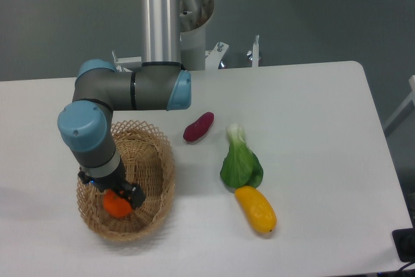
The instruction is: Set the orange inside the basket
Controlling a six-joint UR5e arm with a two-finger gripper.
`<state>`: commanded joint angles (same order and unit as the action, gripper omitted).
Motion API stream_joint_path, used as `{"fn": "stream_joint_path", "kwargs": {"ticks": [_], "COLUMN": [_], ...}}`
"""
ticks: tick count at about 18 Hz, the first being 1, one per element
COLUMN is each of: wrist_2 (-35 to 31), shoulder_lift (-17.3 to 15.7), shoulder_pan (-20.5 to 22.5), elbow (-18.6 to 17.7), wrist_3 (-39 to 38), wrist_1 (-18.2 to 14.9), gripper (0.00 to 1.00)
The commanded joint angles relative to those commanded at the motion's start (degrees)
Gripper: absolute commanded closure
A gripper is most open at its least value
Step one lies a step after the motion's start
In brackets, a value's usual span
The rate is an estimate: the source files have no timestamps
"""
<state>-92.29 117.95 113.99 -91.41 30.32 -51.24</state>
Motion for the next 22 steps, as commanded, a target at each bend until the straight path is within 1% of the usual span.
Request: {"fn": "stream_joint_path", "kwargs": {"ticks": [5, 22], "wrist_2": [0.26, 0.35], "shoulder_lift": [-2.90, -4.22], "shoulder_pan": [0.44, 1.32], "elbow": [0.53, 0.00], "wrist_3": [0.44, 0.62], "wrist_1": [-0.18, 0.09], "gripper": [0.00, 0.00]}}
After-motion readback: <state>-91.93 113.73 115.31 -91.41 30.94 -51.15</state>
